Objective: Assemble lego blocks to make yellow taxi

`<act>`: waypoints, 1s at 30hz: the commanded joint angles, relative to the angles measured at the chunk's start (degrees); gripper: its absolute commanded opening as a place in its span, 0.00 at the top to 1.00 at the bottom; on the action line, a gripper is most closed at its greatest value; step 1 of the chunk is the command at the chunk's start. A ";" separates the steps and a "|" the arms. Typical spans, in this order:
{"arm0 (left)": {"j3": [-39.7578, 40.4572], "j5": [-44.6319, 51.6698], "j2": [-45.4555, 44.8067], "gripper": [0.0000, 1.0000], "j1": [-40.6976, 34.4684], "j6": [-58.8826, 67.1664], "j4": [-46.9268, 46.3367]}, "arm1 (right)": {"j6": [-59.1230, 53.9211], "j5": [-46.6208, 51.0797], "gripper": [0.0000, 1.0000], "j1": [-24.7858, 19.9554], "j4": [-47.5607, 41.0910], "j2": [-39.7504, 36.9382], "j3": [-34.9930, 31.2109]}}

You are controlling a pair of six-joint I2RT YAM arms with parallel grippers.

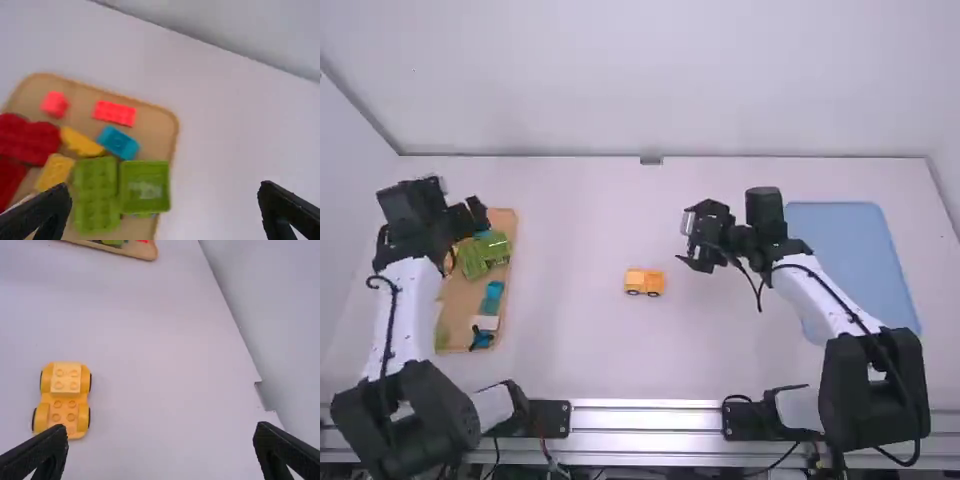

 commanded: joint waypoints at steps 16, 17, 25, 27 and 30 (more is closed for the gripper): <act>33.31 -16.26 28.11 0.01 0.48 -5.51 -32.94 | -0.44 -1.44 0.01 -0.04 2.23 -0.55 1.11; 33.51 -16.28 28.74 0.01 0.48 -4.94 -33.09 | -0.48 -1.81 0.01 -0.04 2.25 -0.55 1.11; 32.65 -9.77 33.81 0.01 0.52 10.23 -30.84 | -0.44 -3.43 0.01 -0.02 2.16 -0.55 1.11; 31.69 -8.39 34.25 0.01 0.52 12.44 -28.85 | -0.46 -3.41 0.01 -0.04 1.90 -0.55 1.09; 30.25 -8.31 34.71 0.01 0.52 13.77 -27.04 | -0.46 -3.45 0.01 -0.04 1.55 -0.55 1.09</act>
